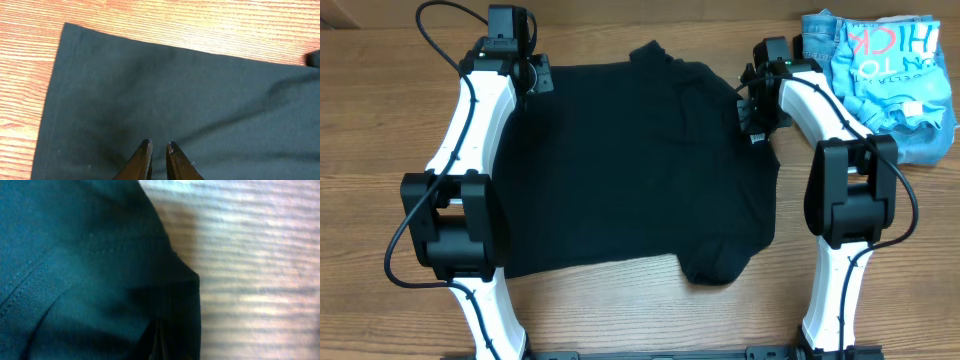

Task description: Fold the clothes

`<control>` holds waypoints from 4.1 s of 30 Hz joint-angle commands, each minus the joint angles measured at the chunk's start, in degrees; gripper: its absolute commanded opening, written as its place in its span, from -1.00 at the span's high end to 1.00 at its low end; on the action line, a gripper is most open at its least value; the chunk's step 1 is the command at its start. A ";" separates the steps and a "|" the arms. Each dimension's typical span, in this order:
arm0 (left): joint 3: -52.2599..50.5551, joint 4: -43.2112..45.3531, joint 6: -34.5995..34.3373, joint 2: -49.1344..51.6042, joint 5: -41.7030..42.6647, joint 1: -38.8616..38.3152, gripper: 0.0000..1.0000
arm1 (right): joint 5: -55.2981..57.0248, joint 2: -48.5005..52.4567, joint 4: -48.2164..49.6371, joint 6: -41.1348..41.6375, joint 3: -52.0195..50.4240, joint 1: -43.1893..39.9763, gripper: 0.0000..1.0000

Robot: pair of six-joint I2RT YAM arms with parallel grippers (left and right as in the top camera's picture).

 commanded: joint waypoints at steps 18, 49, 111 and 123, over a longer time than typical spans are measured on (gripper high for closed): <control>0.09 2.38 1.29 4.33 8.15 -6.56 0.76 | -15.76 1.49 36.02 -6.05 -1.14 4.52 0.92; 0.07 2.03 1.75 4.48 7.48 -6.54 0.65 | -11.91 -9.25 27.93 -7.30 -1.53 4.46 0.17; 0.07 1.70 3.04 4.48 5.51 -6.54 0.62 | -8.20 13.42 61.53 -8.39 0.26 7.96 0.92; 0.07 2.21 3.04 4.48 5.51 -6.54 0.60 | -1.14 13.42 52.94 -8.20 8.63 -0.13 0.67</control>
